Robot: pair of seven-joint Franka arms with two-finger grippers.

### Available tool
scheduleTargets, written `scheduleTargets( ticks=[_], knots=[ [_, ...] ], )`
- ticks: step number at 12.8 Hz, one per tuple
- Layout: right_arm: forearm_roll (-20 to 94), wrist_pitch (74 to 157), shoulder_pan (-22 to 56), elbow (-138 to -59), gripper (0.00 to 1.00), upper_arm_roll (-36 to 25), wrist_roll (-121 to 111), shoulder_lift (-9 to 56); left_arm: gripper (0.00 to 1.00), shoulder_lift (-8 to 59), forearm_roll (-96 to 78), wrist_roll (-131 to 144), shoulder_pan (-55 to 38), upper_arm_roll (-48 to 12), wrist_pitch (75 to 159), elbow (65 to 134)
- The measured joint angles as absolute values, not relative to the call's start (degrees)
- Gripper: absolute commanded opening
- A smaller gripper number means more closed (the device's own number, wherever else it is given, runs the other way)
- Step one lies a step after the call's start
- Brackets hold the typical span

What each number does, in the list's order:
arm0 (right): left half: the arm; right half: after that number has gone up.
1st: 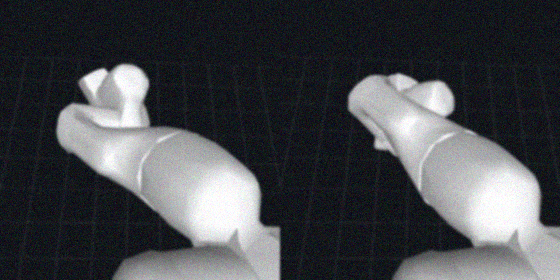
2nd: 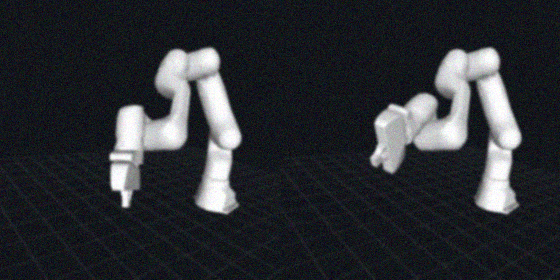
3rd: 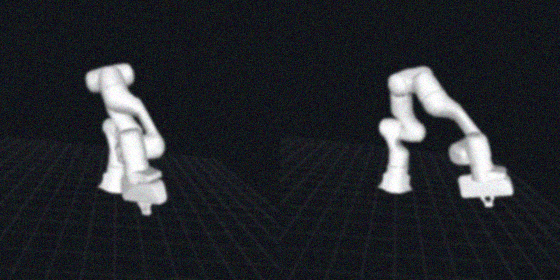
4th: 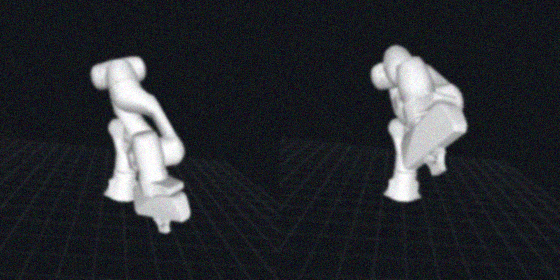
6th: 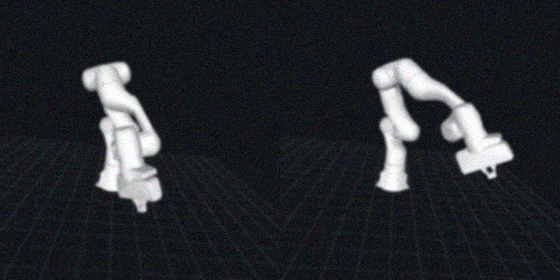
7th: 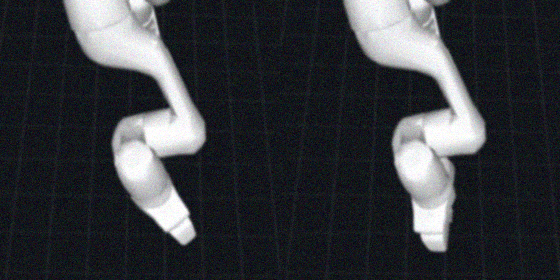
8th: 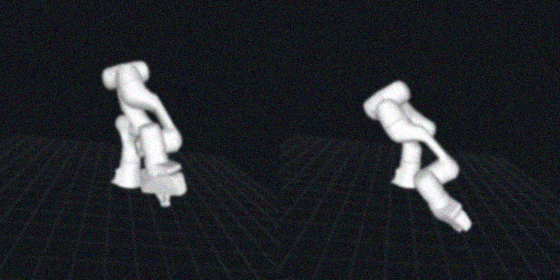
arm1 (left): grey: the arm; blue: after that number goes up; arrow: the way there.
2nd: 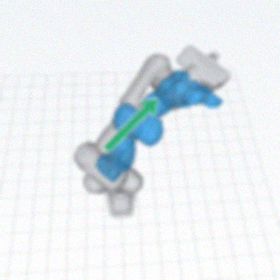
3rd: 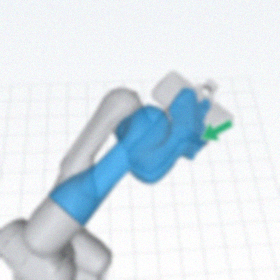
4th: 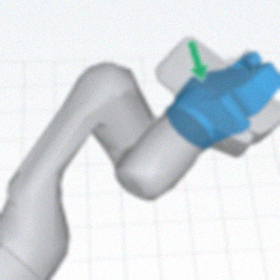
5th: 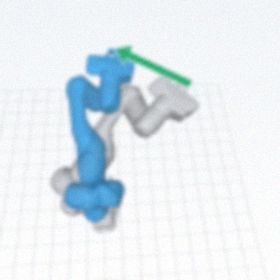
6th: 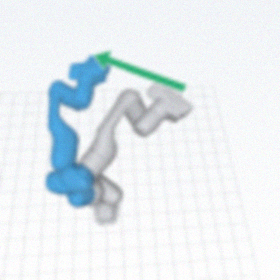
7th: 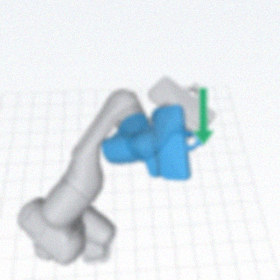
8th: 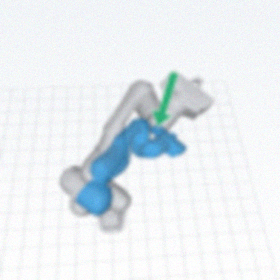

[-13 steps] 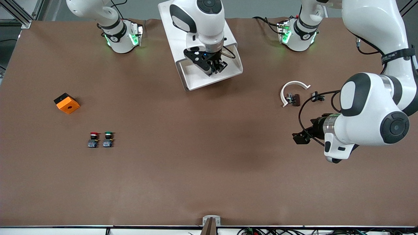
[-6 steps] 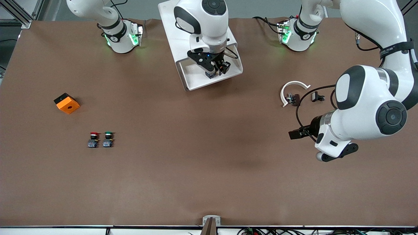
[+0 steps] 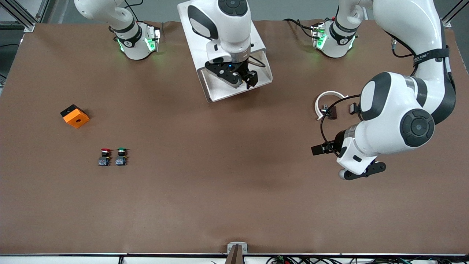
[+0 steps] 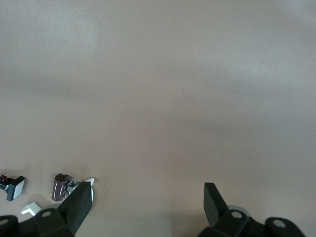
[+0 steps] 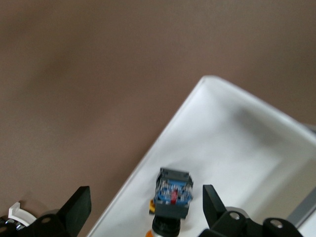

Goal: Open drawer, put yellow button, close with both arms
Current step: 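Lower the yellow button into the open drawer and open the right gripper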

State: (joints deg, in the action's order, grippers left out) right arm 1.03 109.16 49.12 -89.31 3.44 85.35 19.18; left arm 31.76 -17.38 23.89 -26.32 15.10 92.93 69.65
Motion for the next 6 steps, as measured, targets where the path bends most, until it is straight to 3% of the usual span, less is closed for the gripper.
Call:
scheduleTargets(
  ticks=[6],
  knots=[
    [3.36,98.58,35.80,-82.45,1.00,2.92,55.40,18.59,1.00,32.06,-14.11,23.88,-28.64,14.98,93.14,70.44]
  ],
)
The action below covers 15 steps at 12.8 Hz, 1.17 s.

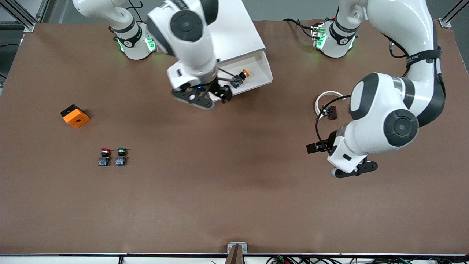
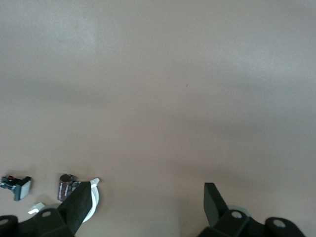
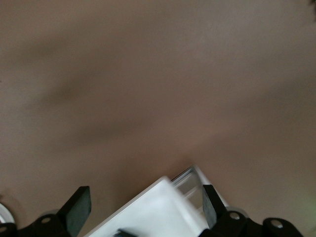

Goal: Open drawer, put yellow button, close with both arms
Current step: 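Withdraw the right gripper while the left gripper reaches the drawer front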

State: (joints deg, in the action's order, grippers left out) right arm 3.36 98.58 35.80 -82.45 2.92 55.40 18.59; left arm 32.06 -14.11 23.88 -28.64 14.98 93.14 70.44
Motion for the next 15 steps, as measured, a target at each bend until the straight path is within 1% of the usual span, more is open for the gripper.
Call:
scheduleTargets(
  ticks=[5,7,9,12,14,15],
  knots=[
    [3.32,91.65,22.29,-80.08,1.00,2.54,30.02,18.14,1.00,32.14,-13.82,24.06,-31.90,14.79,93.62,70.52],
    [3.20,88.80,16.35,-79.97,1.00,2.30,18.95,17.89,1.00,32.37,-13.82,24.04,-33.65,14.13,96.38,70.95],
    [3.12,87.98,9.00,-79.95,1.00,2.16,9.18,17.27,1.00,32.59,-13.76,24.03,-36.46,12.88,99.23,73.09],
    [2.14,86.28,-0.75,-79.94,1.00,2.07,-3.79,16.34,1.00,32.85,-13.53,24.79,-41.33,12.76,101.62,75.99],
    [-0.99,84.97,-3.07,-79.94,1.00,2.10,-5.50,15.83,1.00,31.52,-13.52,24.80,-42.15,12.74,104.87,78.62],
    [-3.18,84.84,-3.08,-79.91,1.00,2.21,-5.11,15.61,1.00,29.92,-13.52,24.80,-42.20,12.63,107.28,81.26]
  ],
)
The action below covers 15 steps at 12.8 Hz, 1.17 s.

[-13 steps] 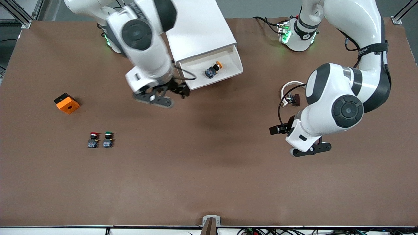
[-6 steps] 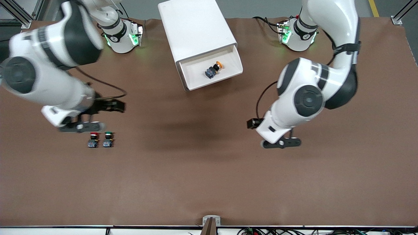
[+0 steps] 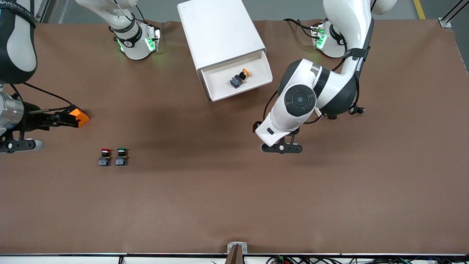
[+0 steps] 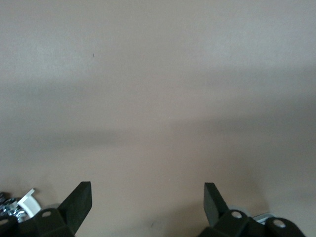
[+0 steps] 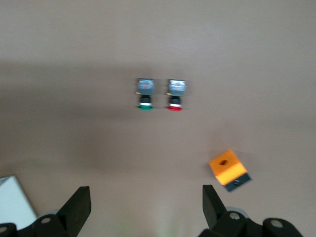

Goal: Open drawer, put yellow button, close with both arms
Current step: 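Withdraw the right gripper while the left gripper reaches the drawer front, then push the drawer closed into the cabinet with the left gripper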

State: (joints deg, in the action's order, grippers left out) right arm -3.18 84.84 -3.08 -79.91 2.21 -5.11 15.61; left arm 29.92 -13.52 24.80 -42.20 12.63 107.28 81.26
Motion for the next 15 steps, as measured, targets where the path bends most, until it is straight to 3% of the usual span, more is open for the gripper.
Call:
scheduleTargets(
  ticks=[5,9,15],
  knots=[
    [-6.64,84.49,-3.56,-77.32,1.00,2.43,-0.67,15.22,1.00,22.55,-13.52,24.87,-42.41,9.80,113.39,93.52],
    [-5.90,83.69,-4.07,-76.51,1.00,2.43,-0.64,14.84,1.00,21.95,-13.52,30.08,-42.80,5.66,113.54,95.69],
    [-5.40,71.57,-4.93,-75.78,1.00,2.56,-0.40,9.12,1.00,22.01,-13.66,35.17,-43.06,2.41,111.71,97.71]
  ],
)
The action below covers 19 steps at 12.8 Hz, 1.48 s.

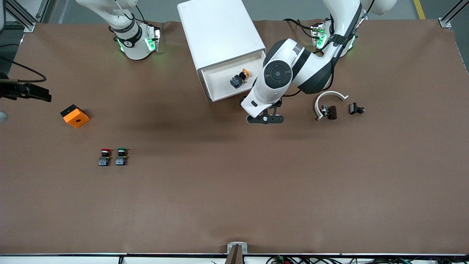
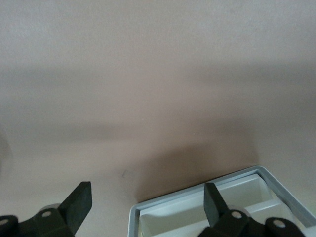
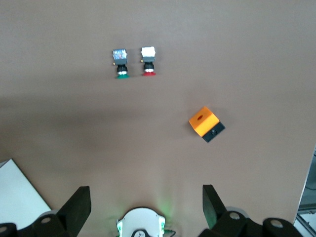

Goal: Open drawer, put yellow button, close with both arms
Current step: 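Push the drawer closed into the cabinet with the left gripper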

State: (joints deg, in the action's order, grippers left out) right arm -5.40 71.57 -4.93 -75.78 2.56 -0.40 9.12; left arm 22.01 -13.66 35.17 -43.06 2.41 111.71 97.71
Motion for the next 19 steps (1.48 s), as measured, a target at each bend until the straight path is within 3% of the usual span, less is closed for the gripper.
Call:
scheduleTargets(
  ticks=[7,12,19],
  knots=[
    [-5.02,75.83,-4.30,-75.99,1.00,4.00,-0.35,8.80,1.00,22.91,-14.53,38.51,-43.29,-1.71,111.34,97.70],
    [-4.52,76.23,-3.88,-75.94,1.00,4.23,-0.32,8.78,1.00,22.59,-15.28,43.33,-43.32,-5.85,106.70,97.57],
    [-1.16,77.10,-2.33,-75.94,1.00,1.97,1.00,8.15,1.00,22.76,-19.30,47.38,-43.32,-8.28,104.81,97.95]
  ],
)
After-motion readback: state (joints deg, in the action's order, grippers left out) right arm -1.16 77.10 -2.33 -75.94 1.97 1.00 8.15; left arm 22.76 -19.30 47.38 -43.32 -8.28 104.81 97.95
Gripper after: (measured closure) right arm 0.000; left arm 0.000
